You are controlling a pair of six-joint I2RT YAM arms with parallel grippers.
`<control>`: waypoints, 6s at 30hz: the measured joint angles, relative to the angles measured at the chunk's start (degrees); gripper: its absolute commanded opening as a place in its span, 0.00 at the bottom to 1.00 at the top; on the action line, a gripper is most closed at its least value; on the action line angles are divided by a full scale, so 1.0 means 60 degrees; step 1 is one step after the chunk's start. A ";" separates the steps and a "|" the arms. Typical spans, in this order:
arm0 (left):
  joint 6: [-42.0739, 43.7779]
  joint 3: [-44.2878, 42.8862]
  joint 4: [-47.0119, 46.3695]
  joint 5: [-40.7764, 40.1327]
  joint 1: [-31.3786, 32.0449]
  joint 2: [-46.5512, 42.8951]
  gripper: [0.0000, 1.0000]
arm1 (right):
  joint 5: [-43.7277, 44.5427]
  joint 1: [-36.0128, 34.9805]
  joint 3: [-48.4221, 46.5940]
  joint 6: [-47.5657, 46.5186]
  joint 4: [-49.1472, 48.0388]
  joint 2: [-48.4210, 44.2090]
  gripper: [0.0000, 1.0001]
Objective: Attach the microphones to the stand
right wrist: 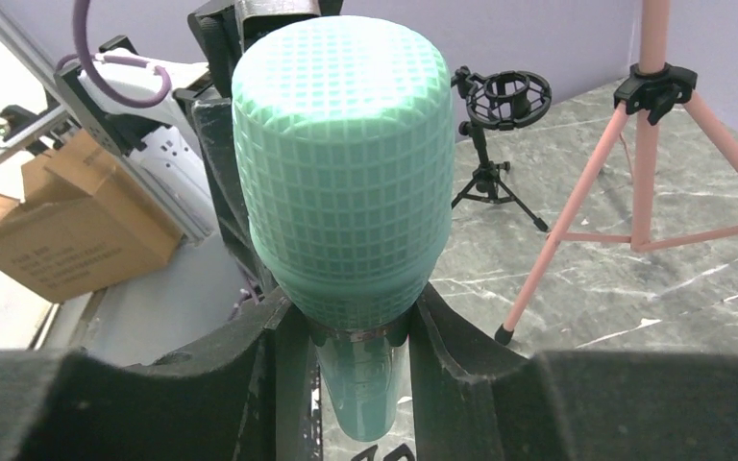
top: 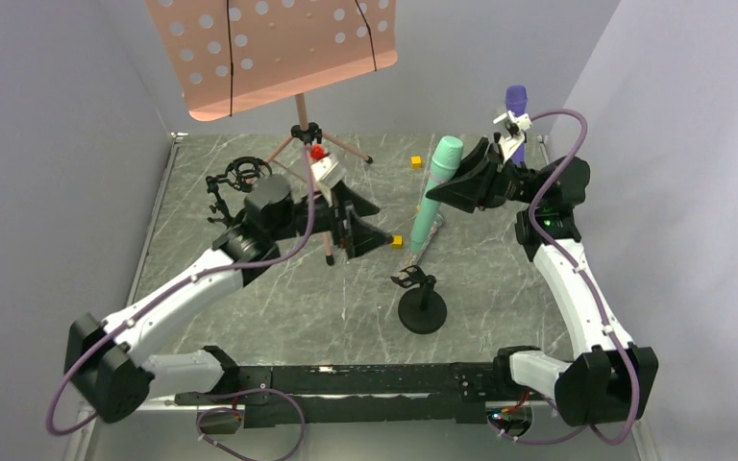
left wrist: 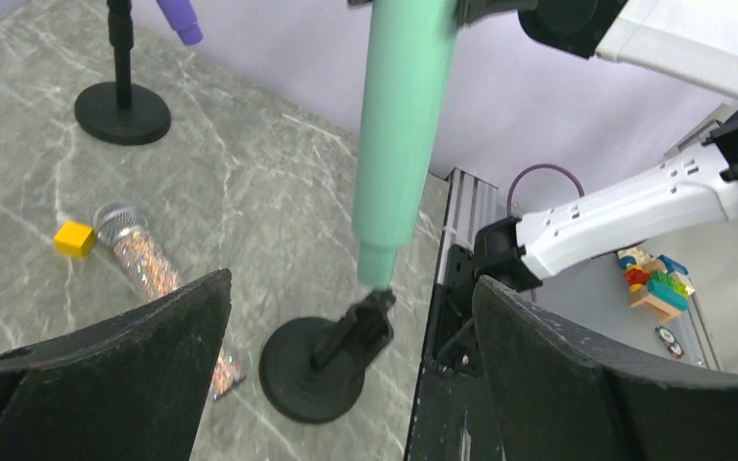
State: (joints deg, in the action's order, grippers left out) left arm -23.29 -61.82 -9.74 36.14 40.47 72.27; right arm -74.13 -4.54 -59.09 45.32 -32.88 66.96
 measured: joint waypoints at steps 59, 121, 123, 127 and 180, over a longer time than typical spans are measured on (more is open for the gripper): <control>0.2776 -0.2157 0.0375 0.0412 0.1439 0.2437 0.12 | 0.0222 0.0393 0.2004 0.1293 -0.4025 -0.0736 0.37; 0.4452 -0.3453 0.4666 0.1413 0.1082 0.2645 0.28 | -0.0594 0.0335 0.0539 0.1446 -0.2175 -0.0237 0.10; 0.4441 -0.3446 0.4637 0.1384 0.1078 0.2641 0.36 | -0.0616 0.0328 0.0470 0.1406 -0.2044 -0.0229 0.10; 0.4269 -0.3147 0.4229 0.1351 0.1042 0.2466 0.44 | -0.0659 0.0324 0.0375 0.1362 -0.1912 -0.0229 0.12; 0.7114 0.0503 0.2065 0.0703 0.1235 0.1610 0.11 | -0.0878 0.1858 -0.2036 -0.4725 0.7715 -0.2226 0.11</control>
State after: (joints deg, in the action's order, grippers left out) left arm 19.40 -58.81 2.66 40.36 47.88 81.93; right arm -79.40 6.61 -71.31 16.97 13.41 53.60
